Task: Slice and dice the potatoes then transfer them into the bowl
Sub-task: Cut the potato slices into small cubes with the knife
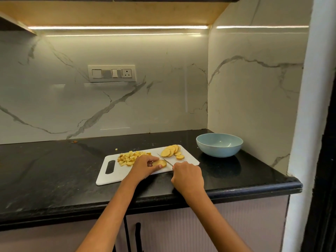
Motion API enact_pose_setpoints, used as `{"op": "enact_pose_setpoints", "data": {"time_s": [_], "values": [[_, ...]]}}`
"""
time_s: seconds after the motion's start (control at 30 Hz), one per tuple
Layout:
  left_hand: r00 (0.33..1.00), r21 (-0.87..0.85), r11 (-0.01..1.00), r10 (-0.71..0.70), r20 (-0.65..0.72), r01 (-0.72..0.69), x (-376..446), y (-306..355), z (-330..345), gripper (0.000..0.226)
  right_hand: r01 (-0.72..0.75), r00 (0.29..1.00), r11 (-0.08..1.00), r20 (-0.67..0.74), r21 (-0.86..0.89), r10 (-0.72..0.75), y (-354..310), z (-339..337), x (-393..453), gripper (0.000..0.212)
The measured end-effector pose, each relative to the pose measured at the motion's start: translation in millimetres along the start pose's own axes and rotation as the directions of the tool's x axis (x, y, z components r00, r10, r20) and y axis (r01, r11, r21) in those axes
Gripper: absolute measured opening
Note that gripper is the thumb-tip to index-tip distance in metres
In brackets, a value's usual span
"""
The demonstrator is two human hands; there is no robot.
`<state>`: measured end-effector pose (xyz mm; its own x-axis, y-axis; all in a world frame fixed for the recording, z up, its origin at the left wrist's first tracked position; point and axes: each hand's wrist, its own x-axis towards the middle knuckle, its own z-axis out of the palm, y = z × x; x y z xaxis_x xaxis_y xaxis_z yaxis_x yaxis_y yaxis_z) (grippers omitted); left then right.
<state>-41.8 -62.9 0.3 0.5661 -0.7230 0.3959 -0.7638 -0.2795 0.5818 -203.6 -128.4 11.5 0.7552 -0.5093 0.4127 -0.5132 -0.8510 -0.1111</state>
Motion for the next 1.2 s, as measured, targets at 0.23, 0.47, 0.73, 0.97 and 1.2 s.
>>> {"op": "enact_pose_setpoints", "data": {"time_s": [0.23, 0.47, 0.73, 0.97, 1.2], "values": [[1.0, -0.011, 1.0, -0.021, 0.002, 0.021, -3, 0, 0, 0.04, -0.055, 0.998, 0.998, 0.033, 0.029, 0.054, -6, -7, -8, 0.025], [0.998, -0.03, 0.999, -0.036, -0.044, 0.035, -3, 0, 2, 0.043, -0.06, 0.994, 0.997, 0.09, 0.044, 0.056, -7, -14, -10, 0.025], [0.999, -0.022, 0.999, -0.042, -0.029, 0.041, -1, -2, 1, 0.045, 0.023, 0.997, 0.999, 0.078, -0.029, -0.021, -12, -14, -9, 0.025], [0.999, -0.009, 0.999, -0.032, -0.027, 0.032, -2, -3, 1, 0.043, 0.034, 0.993, 0.999, 0.114, -0.018, -0.032, -11, -15, -6, 0.025], [0.997, 0.005, 0.999, -0.032, -0.072, 0.033, -3, 0, 2, 0.043, 0.001, 0.99, 1.0, 0.143, 0.006, -0.002, -10, -15, -4, 0.024]]}}
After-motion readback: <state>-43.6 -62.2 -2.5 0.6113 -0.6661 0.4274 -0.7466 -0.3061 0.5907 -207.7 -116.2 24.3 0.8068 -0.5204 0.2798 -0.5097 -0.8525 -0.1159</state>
